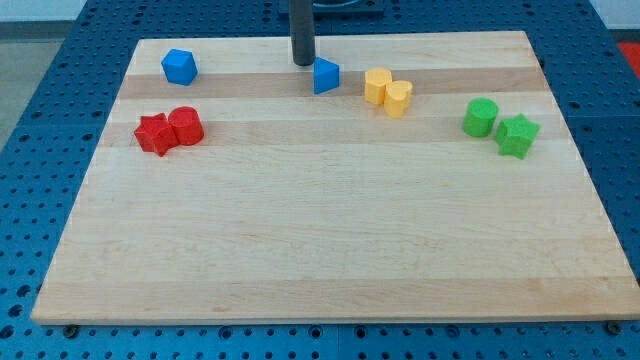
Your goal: Push the blue triangle towards yellow hexagon
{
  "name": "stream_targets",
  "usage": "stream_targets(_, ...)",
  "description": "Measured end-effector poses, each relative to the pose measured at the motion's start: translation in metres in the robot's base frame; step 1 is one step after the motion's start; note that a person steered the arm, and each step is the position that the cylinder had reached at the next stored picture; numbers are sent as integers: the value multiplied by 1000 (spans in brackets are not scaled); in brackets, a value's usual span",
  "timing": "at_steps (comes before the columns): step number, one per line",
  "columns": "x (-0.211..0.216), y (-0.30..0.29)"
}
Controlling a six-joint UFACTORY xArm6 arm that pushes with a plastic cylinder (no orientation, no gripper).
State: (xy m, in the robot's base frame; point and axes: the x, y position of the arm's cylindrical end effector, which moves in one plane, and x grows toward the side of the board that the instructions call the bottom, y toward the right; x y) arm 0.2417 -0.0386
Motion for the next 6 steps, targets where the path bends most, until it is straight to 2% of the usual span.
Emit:
stream_targets(3,27,1)
stream_targets(6,32,9)
